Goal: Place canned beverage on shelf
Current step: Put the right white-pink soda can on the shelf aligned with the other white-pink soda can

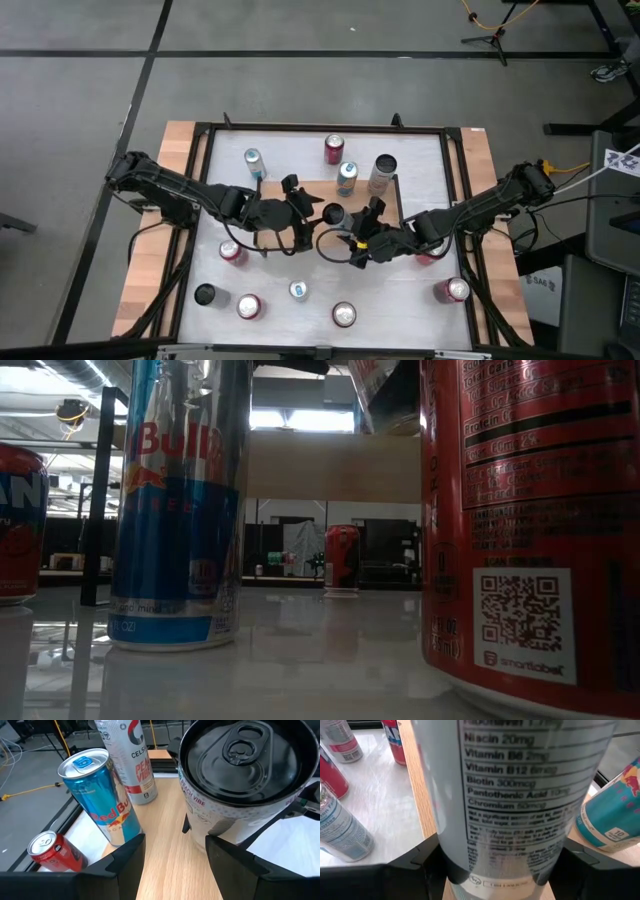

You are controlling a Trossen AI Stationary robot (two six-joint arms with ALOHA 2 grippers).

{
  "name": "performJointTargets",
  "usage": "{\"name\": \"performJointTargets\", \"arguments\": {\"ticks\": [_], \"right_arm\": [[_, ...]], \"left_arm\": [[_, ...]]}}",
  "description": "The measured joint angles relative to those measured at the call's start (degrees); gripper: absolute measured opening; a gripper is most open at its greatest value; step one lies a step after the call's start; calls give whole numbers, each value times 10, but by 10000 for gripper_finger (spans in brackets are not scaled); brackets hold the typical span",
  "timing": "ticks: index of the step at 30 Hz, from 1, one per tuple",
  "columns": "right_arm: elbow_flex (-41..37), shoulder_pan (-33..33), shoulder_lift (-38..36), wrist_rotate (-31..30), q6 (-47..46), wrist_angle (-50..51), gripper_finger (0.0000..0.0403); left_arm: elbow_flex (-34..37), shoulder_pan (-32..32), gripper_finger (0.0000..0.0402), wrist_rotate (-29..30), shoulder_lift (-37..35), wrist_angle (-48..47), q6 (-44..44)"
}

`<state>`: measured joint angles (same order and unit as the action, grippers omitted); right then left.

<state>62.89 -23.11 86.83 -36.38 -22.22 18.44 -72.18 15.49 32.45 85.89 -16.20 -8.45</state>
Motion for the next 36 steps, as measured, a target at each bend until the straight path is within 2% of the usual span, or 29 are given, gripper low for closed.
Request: {"name": "performJointTargets", "arguments": {"ticks": [16,27,36], "right_arm": [[0,0,0,0,1,1,256],[1,1,-1,-3,1,2,333],[1,1,-1,-2,1,1,341]], "left_arm": [[0,0,211,0,0,5,0],[0,0,211,-1,0,23,-1],[0,0,211,-1,0,23,0]]}}
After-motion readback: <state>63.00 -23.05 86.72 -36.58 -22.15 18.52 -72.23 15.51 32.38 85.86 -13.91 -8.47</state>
